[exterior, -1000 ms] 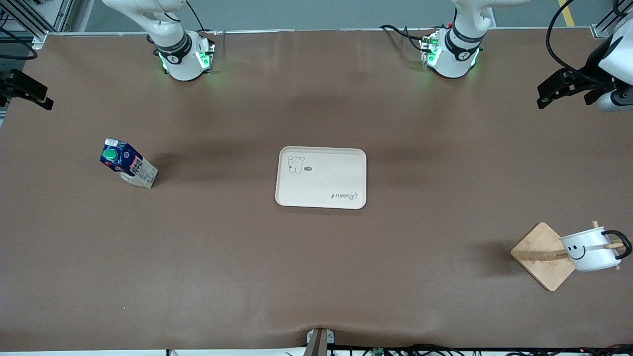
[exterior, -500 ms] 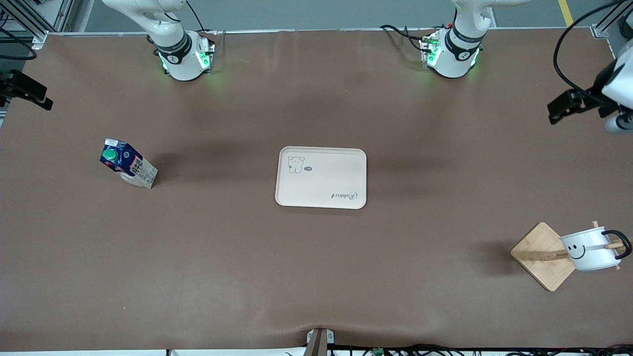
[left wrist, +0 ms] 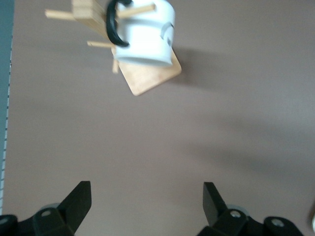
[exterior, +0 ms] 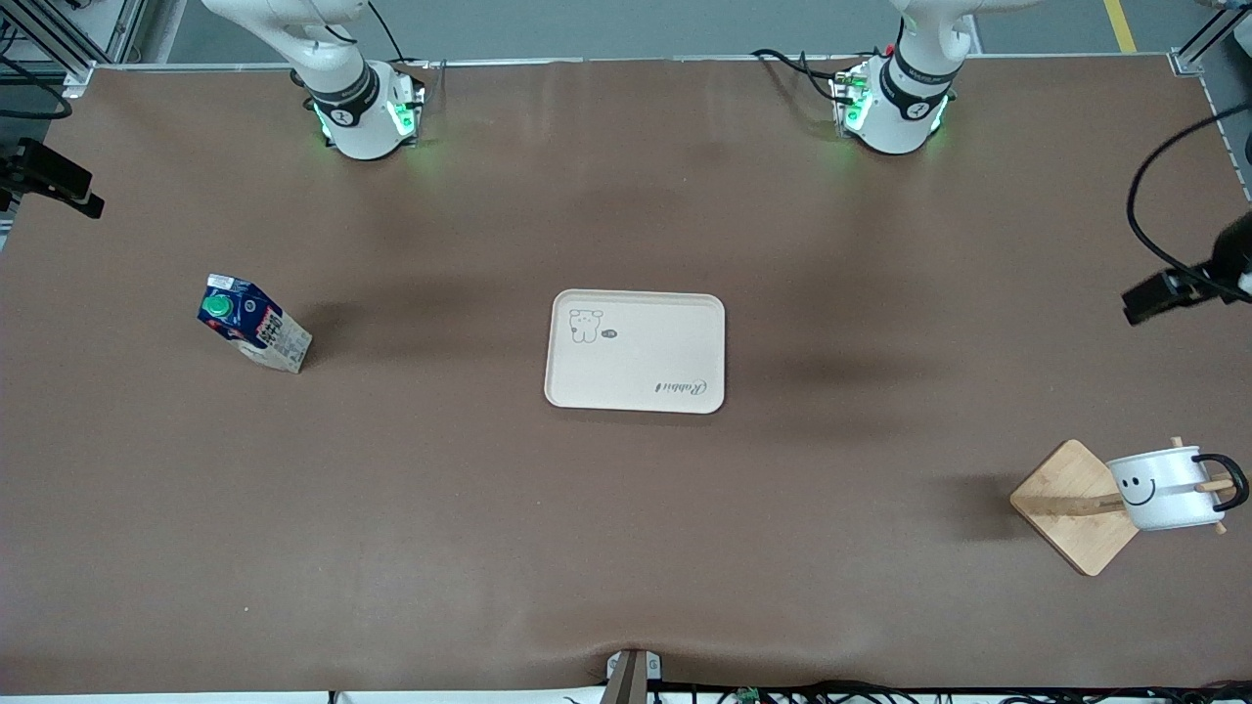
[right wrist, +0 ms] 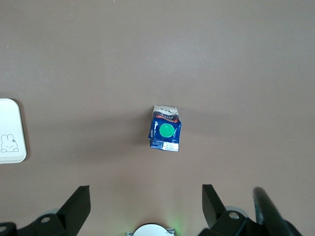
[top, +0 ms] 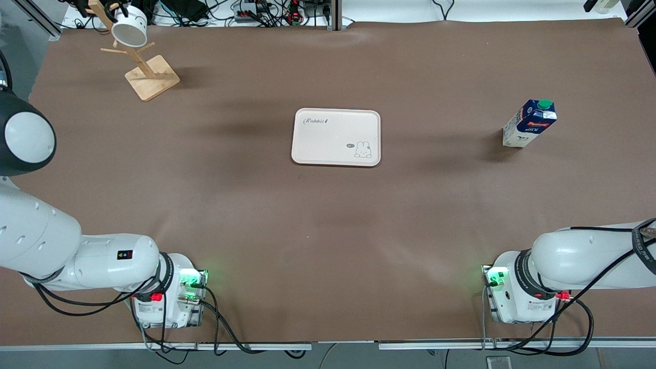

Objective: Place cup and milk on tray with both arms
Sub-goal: 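Move the left gripper down toward the white mug on the wooden stand, then close the left gripper on the white mug's rim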

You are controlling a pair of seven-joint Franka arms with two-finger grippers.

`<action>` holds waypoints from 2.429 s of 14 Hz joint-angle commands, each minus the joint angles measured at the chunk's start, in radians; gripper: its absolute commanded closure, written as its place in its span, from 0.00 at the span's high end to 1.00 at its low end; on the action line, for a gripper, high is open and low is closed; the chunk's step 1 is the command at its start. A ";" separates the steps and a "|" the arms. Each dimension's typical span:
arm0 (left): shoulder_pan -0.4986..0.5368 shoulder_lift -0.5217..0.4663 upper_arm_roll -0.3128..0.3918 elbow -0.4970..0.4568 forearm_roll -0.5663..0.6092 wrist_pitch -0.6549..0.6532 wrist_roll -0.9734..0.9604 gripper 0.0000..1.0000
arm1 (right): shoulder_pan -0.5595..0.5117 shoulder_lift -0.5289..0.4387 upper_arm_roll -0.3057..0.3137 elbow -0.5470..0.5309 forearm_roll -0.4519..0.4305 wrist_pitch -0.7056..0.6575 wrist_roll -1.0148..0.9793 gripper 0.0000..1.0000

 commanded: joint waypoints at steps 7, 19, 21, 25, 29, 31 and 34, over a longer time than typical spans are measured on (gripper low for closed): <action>0.016 0.043 -0.005 -0.222 -0.013 0.501 -0.410 1.00 | -0.007 0.026 0.003 0.026 -0.002 -0.011 0.010 1.00; 0.053 0.152 -0.004 -0.402 0.389 0.980 -0.665 0.91 | -0.008 0.027 0.003 0.026 -0.002 -0.013 0.011 1.00; 0.053 0.169 -0.005 -0.394 0.514 0.990 -0.772 0.85 | -0.008 0.027 0.003 0.026 -0.002 -0.011 0.011 1.00; 0.056 0.194 -0.007 -0.376 0.667 0.995 -0.883 0.82 | -0.008 0.027 0.003 0.026 -0.002 -0.013 0.011 1.00; 0.055 0.209 -0.007 -0.359 0.668 0.998 -0.883 0.72 | -0.010 0.027 0.003 0.026 -0.002 -0.013 0.011 1.00; 0.055 0.218 -0.007 -0.351 0.668 1.000 -0.886 0.67 | -0.010 0.027 0.003 0.026 -0.002 -0.013 0.011 1.00; 0.056 0.224 -0.007 -0.350 0.668 1.019 -0.886 0.55 | -0.010 0.027 0.003 0.026 -0.002 -0.013 0.011 1.00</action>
